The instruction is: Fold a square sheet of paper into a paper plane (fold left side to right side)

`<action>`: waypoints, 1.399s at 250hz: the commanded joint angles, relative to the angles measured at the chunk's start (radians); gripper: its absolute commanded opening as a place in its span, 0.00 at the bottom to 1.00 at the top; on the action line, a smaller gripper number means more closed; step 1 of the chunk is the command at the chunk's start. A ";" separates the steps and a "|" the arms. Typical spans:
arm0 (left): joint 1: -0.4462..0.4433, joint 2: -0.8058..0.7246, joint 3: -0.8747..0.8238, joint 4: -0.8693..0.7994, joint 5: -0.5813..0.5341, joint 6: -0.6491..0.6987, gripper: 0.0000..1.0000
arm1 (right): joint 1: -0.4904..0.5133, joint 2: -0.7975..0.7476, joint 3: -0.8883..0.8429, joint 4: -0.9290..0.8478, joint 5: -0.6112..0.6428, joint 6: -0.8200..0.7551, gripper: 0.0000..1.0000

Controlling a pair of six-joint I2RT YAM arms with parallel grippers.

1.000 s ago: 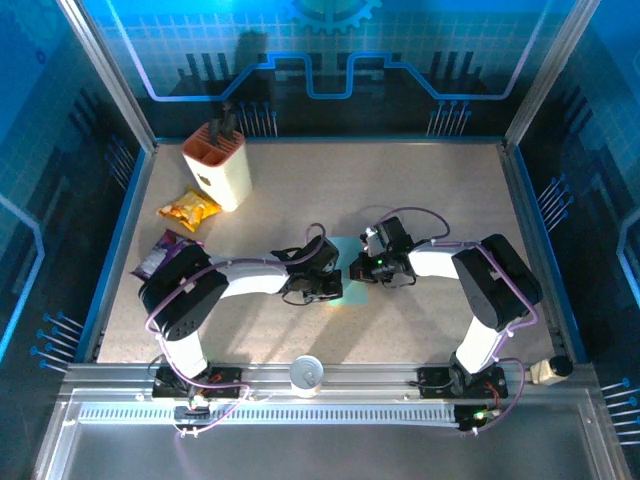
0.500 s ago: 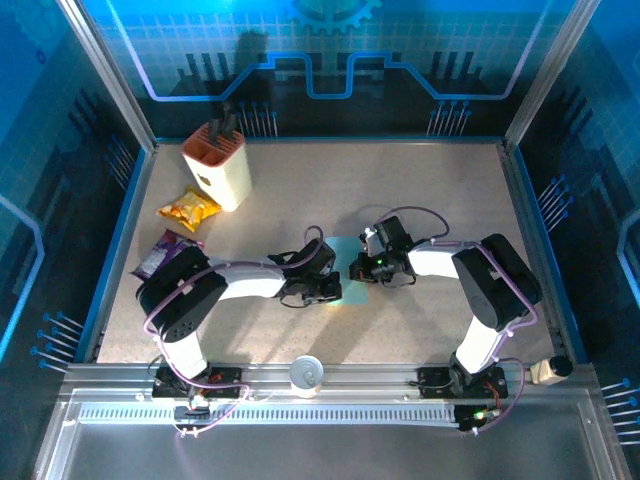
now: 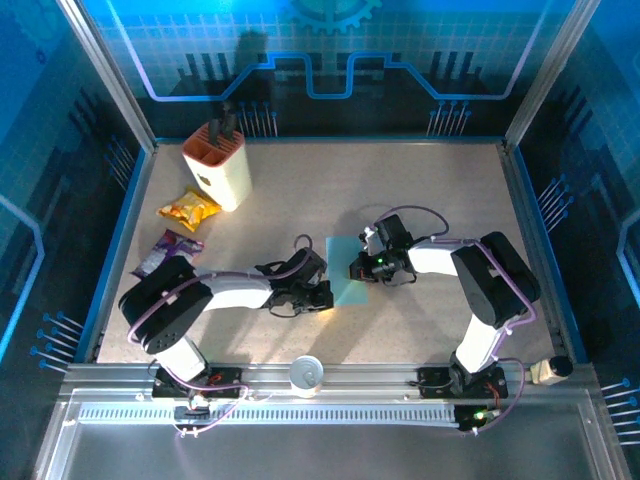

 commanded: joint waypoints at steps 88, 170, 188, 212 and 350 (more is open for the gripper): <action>0.180 -0.178 -0.070 -0.016 0.073 0.009 0.51 | -0.049 -0.236 -0.038 -0.048 0.003 0.020 0.54; 0.213 -0.041 0.050 0.058 0.159 0.084 0.52 | -0.083 -0.411 -0.100 -0.117 0.031 -0.002 0.99; 0.213 -0.001 0.073 0.084 0.173 0.084 0.51 | -0.095 -0.442 -0.122 -0.117 0.013 0.001 0.99; 0.214 0.051 0.109 0.092 0.178 0.090 0.51 | -0.108 -0.471 -0.142 -0.128 -0.003 0.001 0.99; 0.213 0.200 0.230 0.099 0.190 0.087 0.29 | -0.123 -0.503 -0.176 -0.166 -0.012 -0.025 0.99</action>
